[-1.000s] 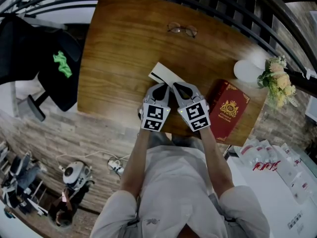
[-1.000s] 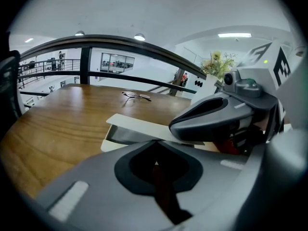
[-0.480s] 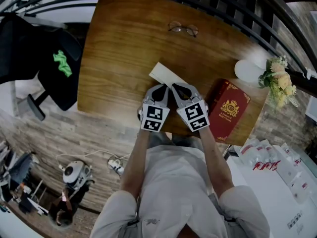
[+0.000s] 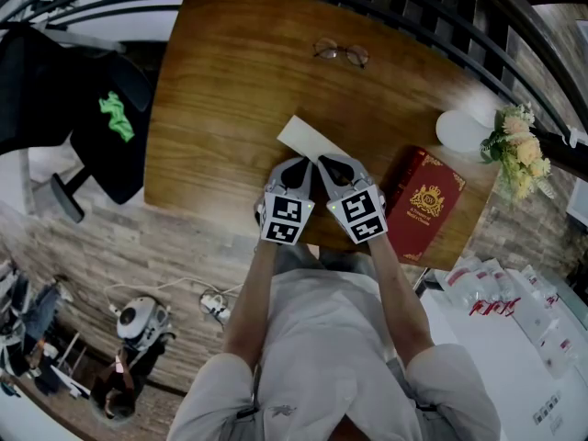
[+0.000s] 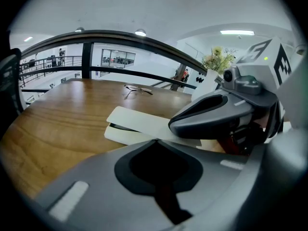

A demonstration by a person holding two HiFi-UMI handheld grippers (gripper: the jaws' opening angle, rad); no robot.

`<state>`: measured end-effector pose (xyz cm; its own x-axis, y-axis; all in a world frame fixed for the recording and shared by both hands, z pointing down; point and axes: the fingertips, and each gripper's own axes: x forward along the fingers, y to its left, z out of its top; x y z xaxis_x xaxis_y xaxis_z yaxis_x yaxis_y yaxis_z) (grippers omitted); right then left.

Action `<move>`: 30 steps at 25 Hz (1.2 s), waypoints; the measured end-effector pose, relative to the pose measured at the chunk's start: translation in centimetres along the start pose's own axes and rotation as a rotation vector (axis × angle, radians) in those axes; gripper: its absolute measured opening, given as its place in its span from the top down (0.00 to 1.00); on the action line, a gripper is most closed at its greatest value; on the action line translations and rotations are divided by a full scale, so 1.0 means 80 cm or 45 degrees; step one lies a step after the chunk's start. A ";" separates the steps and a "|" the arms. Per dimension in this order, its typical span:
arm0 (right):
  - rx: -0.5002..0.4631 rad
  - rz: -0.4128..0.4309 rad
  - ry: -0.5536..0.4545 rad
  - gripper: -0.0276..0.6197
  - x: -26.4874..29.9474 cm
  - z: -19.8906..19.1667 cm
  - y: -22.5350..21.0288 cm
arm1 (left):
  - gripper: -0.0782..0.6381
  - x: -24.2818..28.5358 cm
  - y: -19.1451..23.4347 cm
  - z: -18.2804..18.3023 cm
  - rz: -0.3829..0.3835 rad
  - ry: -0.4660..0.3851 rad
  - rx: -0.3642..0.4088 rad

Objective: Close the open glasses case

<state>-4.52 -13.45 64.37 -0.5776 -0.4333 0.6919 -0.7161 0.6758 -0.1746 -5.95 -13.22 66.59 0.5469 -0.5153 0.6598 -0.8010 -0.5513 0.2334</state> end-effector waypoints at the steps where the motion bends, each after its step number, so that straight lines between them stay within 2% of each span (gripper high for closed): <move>1: 0.001 0.001 0.001 0.95 0.000 -0.001 0.000 | 0.86 0.000 0.000 -0.001 0.001 0.005 0.001; 23: 0.004 0.019 0.006 0.95 0.006 -0.004 0.010 | 0.86 -0.006 0.012 -0.007 0.041 0.072 0.077; 30: 0.018 -0.026 -0.091 0.95 -0.024 0.022 0.002 | 0.86 -0.032 0.022 0.027 0.040 -0.014 0.102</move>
<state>-4.23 -13.57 61.78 -0.5891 -0.4888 0.6435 -0.7332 0.6581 -0.1714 -8.23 -14.26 63.77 0.5248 -0.5402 0.6578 -0.7961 -0.5850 0.1548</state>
